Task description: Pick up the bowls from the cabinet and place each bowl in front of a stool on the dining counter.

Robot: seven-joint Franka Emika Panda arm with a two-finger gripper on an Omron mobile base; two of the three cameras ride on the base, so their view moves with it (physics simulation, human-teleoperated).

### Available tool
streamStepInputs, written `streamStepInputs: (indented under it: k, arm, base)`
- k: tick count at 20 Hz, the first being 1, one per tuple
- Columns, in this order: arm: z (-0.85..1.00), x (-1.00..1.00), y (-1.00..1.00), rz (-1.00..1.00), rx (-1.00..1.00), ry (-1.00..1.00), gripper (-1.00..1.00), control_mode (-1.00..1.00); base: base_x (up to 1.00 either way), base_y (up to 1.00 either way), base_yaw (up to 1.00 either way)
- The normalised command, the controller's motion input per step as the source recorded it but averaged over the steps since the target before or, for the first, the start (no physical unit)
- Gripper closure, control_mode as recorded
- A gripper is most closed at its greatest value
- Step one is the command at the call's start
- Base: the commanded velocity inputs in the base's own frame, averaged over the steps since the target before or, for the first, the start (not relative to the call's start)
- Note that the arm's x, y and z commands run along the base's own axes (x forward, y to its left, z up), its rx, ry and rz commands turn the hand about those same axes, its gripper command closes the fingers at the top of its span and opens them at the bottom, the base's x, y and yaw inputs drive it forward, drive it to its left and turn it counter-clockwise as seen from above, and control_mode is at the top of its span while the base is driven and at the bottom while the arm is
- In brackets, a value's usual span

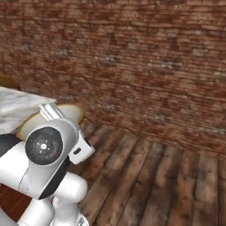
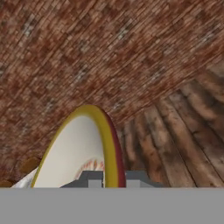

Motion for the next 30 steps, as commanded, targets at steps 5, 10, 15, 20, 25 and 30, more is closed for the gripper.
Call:
streamStepInputs:
  k: [5,10,15,20,25,30]
  arm:
    - [0.00,0.00,0.00,0.00,0.00,0.00,1.00,1.00]
    - [0.00,0.00,0.00,0.00,0.00,0.00,1.00,1.00]
    - [0.00,0.00,0.00,0.00,0.00,0.00,1.00,1.00]
    - [0.00,0.00,0.00,0.00,0.00,0.00,1.00,1.00]
    - [0.00,0.00,0.00,0.00,0.00,0.00,1.00,1.00]
    - [0.00,0.00,0.00,0.00,0.00,0.00,1.00,1.00]
  base:
    - [1.00,-0.43,0.33]
    - [1.00,-0.05,0.43]
    - [1.00,-0.18,0.49]
    - [1.00,-0.19,0.54]
    - [1.00,-0.10,0.58]
    - [1.00,-0.09,0.60]
